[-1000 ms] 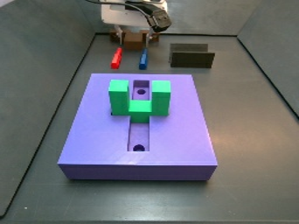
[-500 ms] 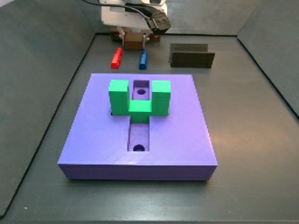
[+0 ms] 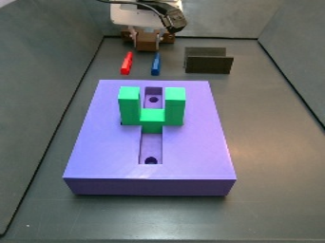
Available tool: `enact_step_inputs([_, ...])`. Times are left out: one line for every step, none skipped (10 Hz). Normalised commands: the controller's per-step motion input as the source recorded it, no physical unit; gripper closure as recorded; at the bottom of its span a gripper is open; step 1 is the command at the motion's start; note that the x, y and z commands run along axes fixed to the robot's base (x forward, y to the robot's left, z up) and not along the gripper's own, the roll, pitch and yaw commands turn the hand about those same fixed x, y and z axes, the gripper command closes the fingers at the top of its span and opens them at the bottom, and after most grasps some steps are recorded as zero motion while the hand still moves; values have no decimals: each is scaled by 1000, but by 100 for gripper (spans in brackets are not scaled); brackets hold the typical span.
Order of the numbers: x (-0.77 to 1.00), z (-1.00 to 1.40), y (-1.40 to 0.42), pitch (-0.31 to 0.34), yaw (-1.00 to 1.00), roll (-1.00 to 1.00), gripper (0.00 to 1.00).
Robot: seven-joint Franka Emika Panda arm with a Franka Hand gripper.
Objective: Pick up the brown object. Move up. Place the brown object on the fixture. Regrasp the brown object. Move to above the board. Insert the brown object.
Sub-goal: Pick up the brown object, then move up.
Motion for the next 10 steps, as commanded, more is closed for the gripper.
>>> enact_step_inputs([0, 0, 0, 0, 0, 0, 100])
enact_step_inputs([0, 0, 0, 0, 0, 0, 100])
enact_step_inputs([0, 0, 0, 0, 0, 0, 100])
enact_step_inputs([0, 0, 0, 0, 0, 0, 100])
enact_step_inputs([0, 0, 0, 0, 0, 0, 100])
enact_step_inputs([0, 0, 0, 0, 0, 0, 100])
enact_step_inputs([0, 0, 0, 0, 0, 0, 100])
enact_step_inputs([0, 0, 0, 0, 0, 0, 100])
enact_step_inputs([0, 0, 0, 0, 0, 0, 100])
enact_step_inputs([0, 833, 0, 0, 0, 0, 100])
